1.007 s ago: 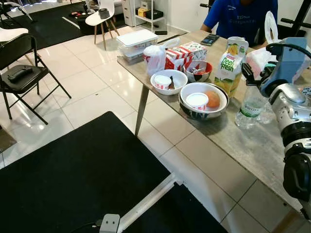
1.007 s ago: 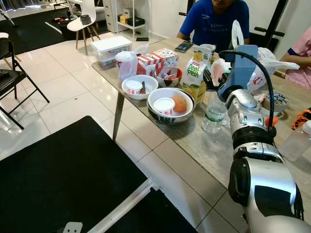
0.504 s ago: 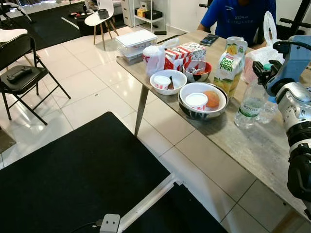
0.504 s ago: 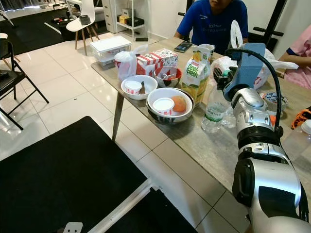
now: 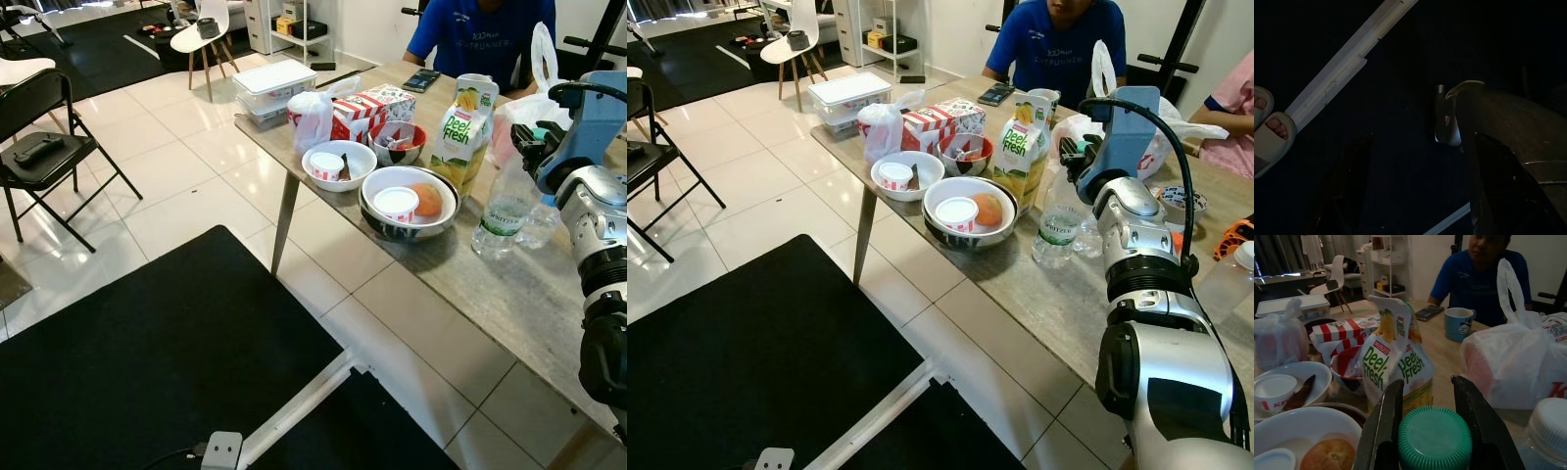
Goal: Restocking fridge
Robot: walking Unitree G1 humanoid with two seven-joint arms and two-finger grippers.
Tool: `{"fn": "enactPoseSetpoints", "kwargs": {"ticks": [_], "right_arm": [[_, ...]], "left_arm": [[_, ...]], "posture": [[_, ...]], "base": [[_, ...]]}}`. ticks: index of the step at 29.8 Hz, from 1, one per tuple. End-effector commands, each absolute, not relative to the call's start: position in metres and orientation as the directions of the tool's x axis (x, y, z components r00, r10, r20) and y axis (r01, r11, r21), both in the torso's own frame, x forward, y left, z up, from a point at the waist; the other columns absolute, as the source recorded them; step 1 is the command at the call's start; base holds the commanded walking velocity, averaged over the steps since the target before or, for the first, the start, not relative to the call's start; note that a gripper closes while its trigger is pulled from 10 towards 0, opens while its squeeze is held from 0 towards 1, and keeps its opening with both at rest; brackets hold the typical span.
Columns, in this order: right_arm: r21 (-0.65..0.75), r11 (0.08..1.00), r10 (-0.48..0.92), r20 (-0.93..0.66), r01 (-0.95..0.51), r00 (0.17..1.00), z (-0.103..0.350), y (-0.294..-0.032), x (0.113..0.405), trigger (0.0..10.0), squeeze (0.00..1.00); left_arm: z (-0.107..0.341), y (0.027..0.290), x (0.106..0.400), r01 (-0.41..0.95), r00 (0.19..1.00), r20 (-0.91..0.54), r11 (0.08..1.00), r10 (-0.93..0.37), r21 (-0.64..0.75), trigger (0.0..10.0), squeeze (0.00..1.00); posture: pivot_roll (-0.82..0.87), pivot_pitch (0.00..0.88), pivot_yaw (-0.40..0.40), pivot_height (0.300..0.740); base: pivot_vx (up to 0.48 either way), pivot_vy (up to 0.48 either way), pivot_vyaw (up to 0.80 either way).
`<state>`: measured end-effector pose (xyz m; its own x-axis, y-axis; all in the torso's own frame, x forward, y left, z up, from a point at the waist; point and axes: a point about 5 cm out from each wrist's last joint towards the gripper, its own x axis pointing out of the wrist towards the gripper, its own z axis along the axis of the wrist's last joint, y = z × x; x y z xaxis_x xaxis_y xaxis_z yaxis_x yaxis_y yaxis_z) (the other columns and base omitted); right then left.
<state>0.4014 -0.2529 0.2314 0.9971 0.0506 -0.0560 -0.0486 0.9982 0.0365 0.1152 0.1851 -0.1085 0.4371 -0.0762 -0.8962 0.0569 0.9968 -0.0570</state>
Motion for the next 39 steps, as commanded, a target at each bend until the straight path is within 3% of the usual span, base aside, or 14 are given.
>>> {"fn": "enactPoseSetpoints", "kwargs": {"ticks": [1,6,11,15,20,26,29,33,39], "right_arm": [[0.029,0.992,0.121,0.012,-0.122,0.993,0.24,-0.246,0.401,0.0,0.0],[-0.026,0.95,0.311,0.18,-0.312,0.933,0.263,-0.231,0.393,0.0,0.0],[-0.096,0.925,0.38,0.285,-0.368,0.88,0.279,-0.225,0.387,0.0,0.0],[-0.159,0.845,0.526,0.419,-0.511,0.74,0.301,-0.214,0.367,0.0,0.0],[-0.196,0.791,0.6,0.434,-0.58,0.672,0.303,-0.206,0.358,0.0,0.0],[-0.216,0.68,0.699,0.478,-0.701,0.531,0.306,-0.195,0.34,0.0,0.0],[-0.231,0.554,0.78,0.479,-0.8,0.403,0.303,-0.183,0.323,0.0,0.0],[-0.243,0.48,0.819,0.47,-0.843,0.33,0.3,-0.175,0.313,0.0,0.0],[-0.223,0.284,0.91,0.37,-0.933,0.188,0.278,-0.147,0.295,0.0,0.0]], "left_arm": [[-0.11,0.185,0.11,0.055,0.417,-0.906,0.997,-0.079,-0.061,10.0,0.0],[-0.11,0.184,0.111,0.048,0.421,-0.903,0.996,-0.084,-0.07,10.0,0.0],[-0.11,0.184,0.111,0.049,0.42,-0.903,0.996,-0.086,-0.073,10.0,0.0],[-0.11,0.183,0.111,0.048,0.422,-0.903,0.996,-0.087,-0.074,10.0,0.0],[-0.11,0.182,0.111,0.051,0.419,-0.903,0.996,-0.089,-0.075,10.0,0.0],[-0.11,0.182,0.112,0.051,0.422,-0.902,0.996,-0.093,-0.078,10.0,0.0],[-0.11,0.181,0.112,0.051,0.423,-0.901,0.995,-0.094,-0.08,10.0,0.0],[-0.11,0.182,0.112,0.05,0.423,-0.901,0.996,-0.094,-0.08,10.0,0.0],[-0.11,0.182,0.111,0.047,0.42,-0.902,0.996,-0.094,-0.082,10.0,0.0]], "posture": [[0.01,0.0,0.02,0.74],[0.0,0.002,0.022,0.74],[0.0,0.004,0.02,0.74],[0.0,0.008,0.02,0.74],[0.0,0.005,0.02,0.74],[0.0,0.004,0.021,0.74],[0.0,0.004,0.021,0.74],[0.0,0.003,0.021,0.74],[0.0,0.003,0.021,0.74]], "base": [[0.0,0.0,0.0],[0.0,0.0,0.0],[0.0,0.0,0.0],[0.0,0.0,0.0],[0.0,0.0,0.0],[0.0,0.0,0.0],[0.0,0.0,0.0],[0.0,0.0,0.0],[0.0,0.0,0.0]]}}
